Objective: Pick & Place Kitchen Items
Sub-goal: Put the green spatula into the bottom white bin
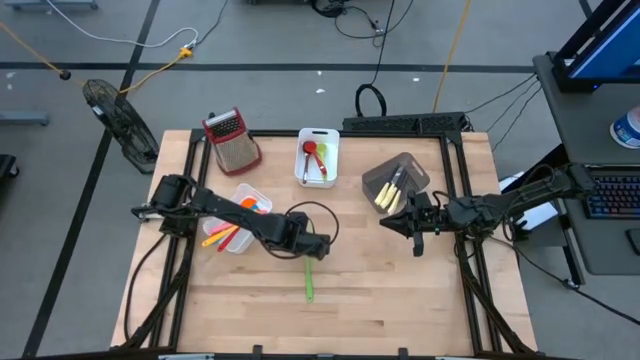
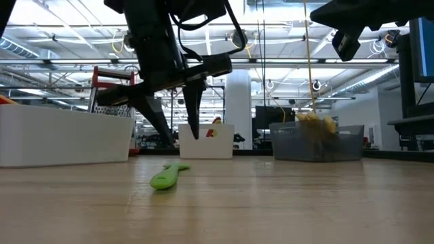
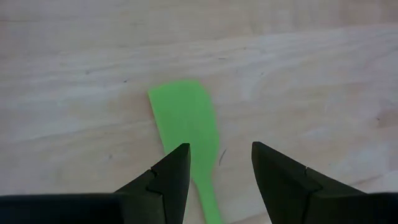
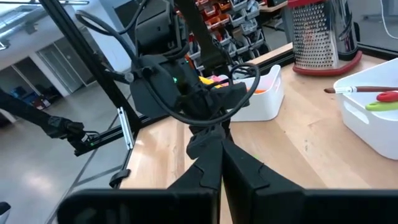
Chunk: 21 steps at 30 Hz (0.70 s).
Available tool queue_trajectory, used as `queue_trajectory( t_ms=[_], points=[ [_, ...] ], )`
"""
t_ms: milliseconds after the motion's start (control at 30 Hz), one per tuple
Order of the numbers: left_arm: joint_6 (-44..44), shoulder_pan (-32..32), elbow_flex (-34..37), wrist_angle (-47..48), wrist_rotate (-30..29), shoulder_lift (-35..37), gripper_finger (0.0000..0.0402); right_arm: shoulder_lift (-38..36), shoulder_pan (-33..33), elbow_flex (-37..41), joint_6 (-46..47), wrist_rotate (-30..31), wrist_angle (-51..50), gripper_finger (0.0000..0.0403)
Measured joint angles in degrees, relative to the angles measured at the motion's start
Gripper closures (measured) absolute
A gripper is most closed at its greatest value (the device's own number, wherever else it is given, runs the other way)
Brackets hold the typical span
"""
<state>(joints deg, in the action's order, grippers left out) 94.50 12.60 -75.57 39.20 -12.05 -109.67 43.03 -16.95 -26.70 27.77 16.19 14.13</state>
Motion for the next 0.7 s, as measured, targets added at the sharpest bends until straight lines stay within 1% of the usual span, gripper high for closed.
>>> queue_trajectory(
  t_ms=[233, 333, 533, 600, 700],
  points=[
    [-0.1, -0.1, 0.0, 0.1, 0.6, 0.0, 0.0224, 0.0, 0.0, 0.0, -0.1, 0.0, -0.2, 0.0399],
    [-0.3, -0.3, 0.0, 0.1, 2.0, 0.0, 0.0224, 0.0, 0.0, 0.0, -0.2, 0.0, -0.3, 0.0399],
    [-1.4, -0.3, 0.0, -0.5, 1.5, 0.0, 0.0221, 0.0, 0.0, 0.0, -1.0, 0.0, -0.2, 0.0399],
    [-1.4, -0.3, 0.0, -0.5, 1.5, 0.0, 0.0206, 0.0, 0.0, 0.0, -1.1, 0.0, -0.3, 0.0399],
    [-1.2, -0.3, 0.0, -0.4, 1.5, 0.0, 0.0163, 0.0, 0.0, 0.0, -1.1, 0.0, -0.2, 0.0399]
  ],
)
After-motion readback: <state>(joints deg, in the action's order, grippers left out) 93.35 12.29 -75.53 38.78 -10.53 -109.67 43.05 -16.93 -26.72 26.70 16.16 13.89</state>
